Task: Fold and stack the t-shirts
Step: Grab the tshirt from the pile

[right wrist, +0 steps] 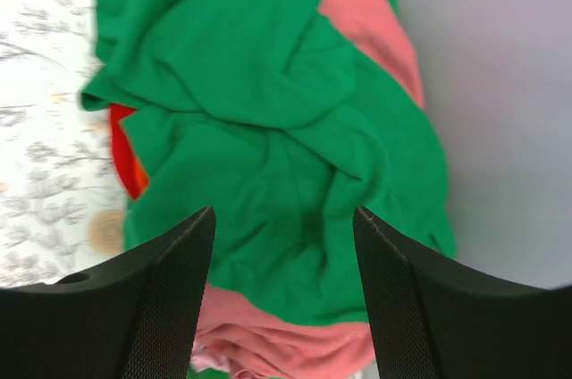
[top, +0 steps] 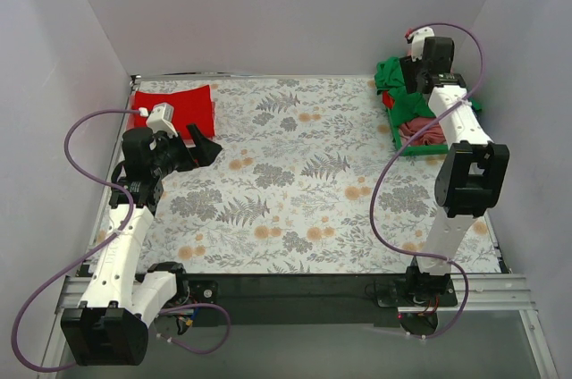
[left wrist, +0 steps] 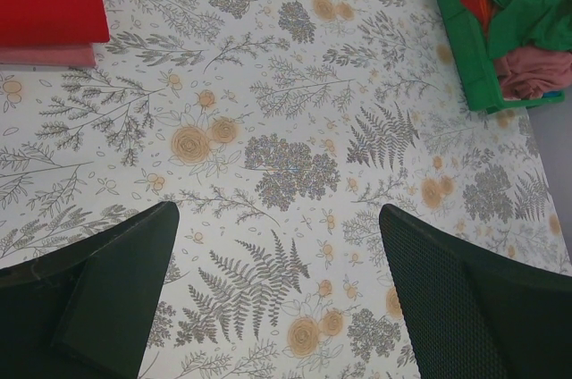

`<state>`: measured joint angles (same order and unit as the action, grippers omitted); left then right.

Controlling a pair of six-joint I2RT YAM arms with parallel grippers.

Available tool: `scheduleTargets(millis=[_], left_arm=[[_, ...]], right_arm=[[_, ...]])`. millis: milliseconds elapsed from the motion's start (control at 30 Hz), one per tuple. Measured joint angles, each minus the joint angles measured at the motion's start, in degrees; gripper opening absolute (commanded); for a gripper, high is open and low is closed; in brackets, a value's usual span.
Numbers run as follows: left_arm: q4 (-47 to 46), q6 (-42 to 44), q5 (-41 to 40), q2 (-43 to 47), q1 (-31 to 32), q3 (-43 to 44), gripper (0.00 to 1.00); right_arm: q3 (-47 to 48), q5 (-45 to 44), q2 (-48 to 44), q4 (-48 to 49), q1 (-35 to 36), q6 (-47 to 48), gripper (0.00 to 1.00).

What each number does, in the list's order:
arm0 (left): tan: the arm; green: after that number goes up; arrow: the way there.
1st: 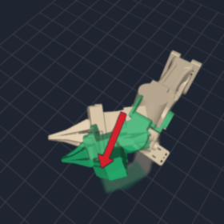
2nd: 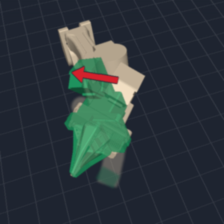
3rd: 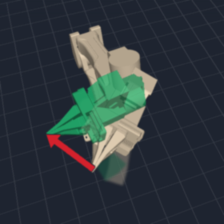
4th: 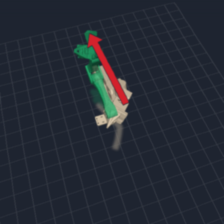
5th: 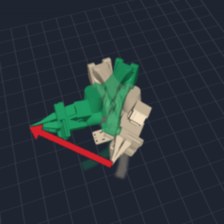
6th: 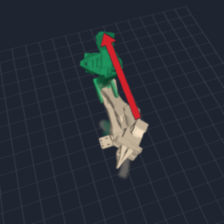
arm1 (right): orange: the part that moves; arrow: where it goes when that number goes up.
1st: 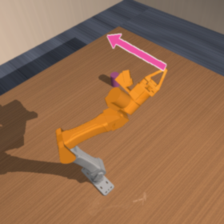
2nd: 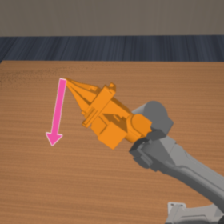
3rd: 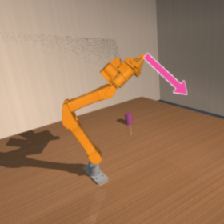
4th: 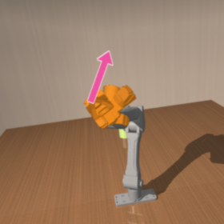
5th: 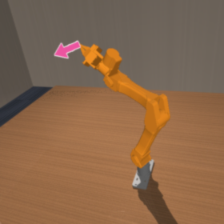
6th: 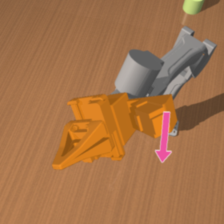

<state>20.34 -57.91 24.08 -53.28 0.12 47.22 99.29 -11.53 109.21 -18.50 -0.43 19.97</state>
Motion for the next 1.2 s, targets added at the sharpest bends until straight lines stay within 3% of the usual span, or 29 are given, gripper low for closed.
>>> scheduleTargets(millis=[333,567,867,1033,1067,1100,1133,1167,1200], left_arm=[[-0.68,0.02,-0.02,0.00,0.00,-0.33,0.95],[-0.90,0.07,-0.07,0.00,0.11,-0.81,0.95],[-1.09,0.50,-0.70,-0.09,0.50,-0.81,0.95],[-1.05,0.52,-0.79,-0.76,0.66,-0.81,0.95],[-1.05,0.52,-0.81,-0.90,0.72,-0.81,0.95],[-1.05,0.52,-0.81,-0.98,0.76,-0.79,0.95],[-1.03,0.52,-0.81,-1.07,0.76,-0.81,0.95],[-1.01,0.55,-0.85,-1.09,0.76,-0.79,0.95],[-0.98,0.55,-0.90,-1.11,0.76,-0.79,0.95]], right_arm=[[-5.97,-12.24,0.02,6.38,2.73,6.12,0.64],[-13.14,-14.91,-0.72,9.97,3.50,8.85,0.64],[-12.04,-15.32,1.36,11.61,3.08,8.90,0.60],[-10.95,-13.70,3.85,11.15,2.99,8.52,0.41],[-10.58,-13.42,4.37,11.02,2.99,8.39,0.35],[-10.36,-13.18,4.68,10.93,3.02,8.28,0.17],[-10.12,-12.76,4.98,10.71,2.99,8.48,0.08],[-10.10,-12.48,5.09,10.58,3.02,8.22,0.01],[-10.10,-12.28,5.09,10.43,3.02,7.89,0.01]])
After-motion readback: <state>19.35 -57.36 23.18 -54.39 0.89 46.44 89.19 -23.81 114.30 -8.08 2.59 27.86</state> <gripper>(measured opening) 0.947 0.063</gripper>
